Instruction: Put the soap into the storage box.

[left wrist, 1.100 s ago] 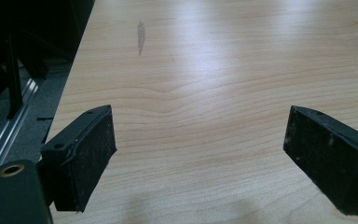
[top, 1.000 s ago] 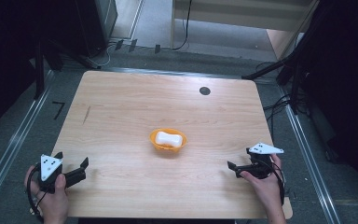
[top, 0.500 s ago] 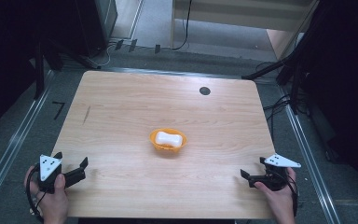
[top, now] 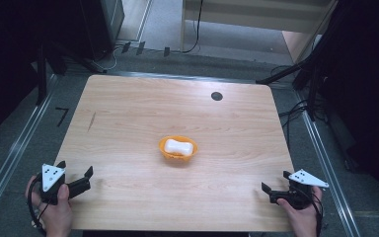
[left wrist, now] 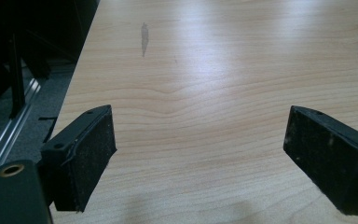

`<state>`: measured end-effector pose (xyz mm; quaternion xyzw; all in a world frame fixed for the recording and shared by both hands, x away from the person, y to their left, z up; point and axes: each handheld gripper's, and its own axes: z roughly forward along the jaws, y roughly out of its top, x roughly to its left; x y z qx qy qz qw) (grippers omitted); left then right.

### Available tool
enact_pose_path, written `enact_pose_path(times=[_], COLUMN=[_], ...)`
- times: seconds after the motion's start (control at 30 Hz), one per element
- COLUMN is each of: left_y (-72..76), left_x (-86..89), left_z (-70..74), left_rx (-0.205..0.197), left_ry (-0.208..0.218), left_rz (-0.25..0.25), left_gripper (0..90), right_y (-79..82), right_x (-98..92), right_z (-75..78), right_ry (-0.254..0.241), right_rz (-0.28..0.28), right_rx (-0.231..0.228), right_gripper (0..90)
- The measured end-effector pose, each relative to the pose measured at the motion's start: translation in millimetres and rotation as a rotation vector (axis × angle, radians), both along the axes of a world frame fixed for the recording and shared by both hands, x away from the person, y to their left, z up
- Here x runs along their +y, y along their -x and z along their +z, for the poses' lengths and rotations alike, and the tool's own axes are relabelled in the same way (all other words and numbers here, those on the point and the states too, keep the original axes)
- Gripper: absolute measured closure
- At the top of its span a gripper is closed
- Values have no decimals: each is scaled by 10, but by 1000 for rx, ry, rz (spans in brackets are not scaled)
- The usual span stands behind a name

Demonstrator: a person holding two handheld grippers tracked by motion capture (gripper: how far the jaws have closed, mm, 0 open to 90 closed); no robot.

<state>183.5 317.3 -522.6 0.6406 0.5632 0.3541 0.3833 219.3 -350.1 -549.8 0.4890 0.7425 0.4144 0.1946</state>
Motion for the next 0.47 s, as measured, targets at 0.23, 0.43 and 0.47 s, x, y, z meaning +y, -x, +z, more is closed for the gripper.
enact_pose_path(times=[0.23, 0.43, 0.47], left_y=[-3, -3, -3], left_x=[0, -1, -1], left_z=[2, 2, 2], left_rx=[7, 9, 9], left_ry=[-1, -3, -3], left_rz=[1, -2, -2], left_gripper=[94, 94, 94], right_y=[51, 53, 52], right_x=[-68, -64, -61], right_z=[-12, -15, -15], right_ry=[-41, -35, -32], right_rz=[-33, -52, -52], right_rx=[-25, -25, -24], right_gripper=[0, 0, 0])
